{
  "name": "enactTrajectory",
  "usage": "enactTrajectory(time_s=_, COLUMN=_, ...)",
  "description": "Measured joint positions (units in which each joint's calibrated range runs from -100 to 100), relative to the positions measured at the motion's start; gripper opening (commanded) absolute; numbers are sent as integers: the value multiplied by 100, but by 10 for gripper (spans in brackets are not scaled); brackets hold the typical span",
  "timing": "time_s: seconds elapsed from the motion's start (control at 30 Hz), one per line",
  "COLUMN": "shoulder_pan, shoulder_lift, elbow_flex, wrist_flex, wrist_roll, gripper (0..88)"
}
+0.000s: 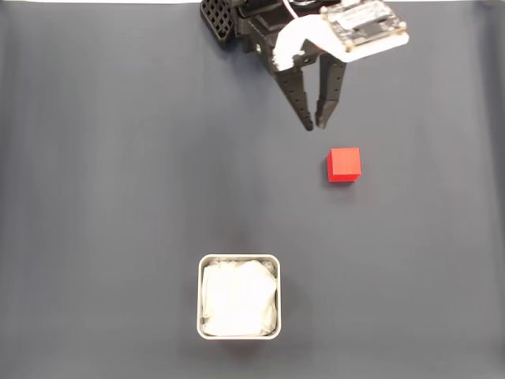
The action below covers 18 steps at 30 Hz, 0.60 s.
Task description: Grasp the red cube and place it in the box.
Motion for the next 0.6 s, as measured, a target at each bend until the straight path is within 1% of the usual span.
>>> enactTrajectory(time_s=0.37, shoulder_pan=-579, shoulder_lift=0, elbow_flex=371, wrist_flex=-111, wrist_roll=39, gripper=96)
enactTrajectory(time_s=0.6, shoulder_pan=-831, shoulder_lift=0, elbow_flex=597, wrist_flex=-255, wrist_roll=39, gripper=161)
